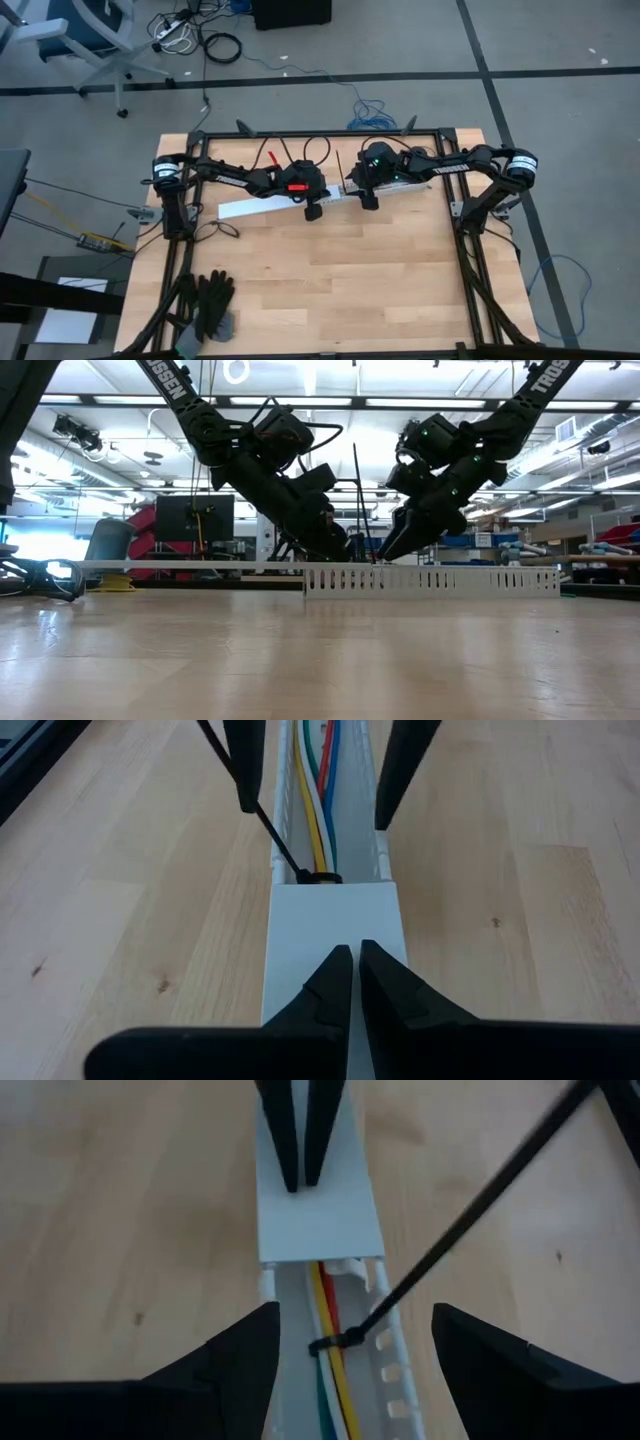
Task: Ziptie cables
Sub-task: Close the white cable duct
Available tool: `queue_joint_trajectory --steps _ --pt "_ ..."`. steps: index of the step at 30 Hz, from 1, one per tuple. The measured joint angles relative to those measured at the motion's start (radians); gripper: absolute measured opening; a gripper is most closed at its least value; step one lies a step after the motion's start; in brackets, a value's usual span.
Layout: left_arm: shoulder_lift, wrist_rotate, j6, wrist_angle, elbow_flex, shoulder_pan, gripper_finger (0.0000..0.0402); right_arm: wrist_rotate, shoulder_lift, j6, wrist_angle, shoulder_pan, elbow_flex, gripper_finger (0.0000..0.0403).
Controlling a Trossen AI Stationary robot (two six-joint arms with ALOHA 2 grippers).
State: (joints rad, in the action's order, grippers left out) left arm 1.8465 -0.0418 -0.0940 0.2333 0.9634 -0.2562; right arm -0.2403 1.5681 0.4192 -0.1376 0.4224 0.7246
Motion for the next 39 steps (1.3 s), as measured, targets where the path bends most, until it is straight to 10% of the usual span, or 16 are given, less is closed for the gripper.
queue_joint_trajectory --steps 39 --pt "0.054 -0.029 0.018 0.126 0.000 -0.001 0.0000 -0.051 0.098 -0.007 0.033 -0.009 0.051 0.0200"
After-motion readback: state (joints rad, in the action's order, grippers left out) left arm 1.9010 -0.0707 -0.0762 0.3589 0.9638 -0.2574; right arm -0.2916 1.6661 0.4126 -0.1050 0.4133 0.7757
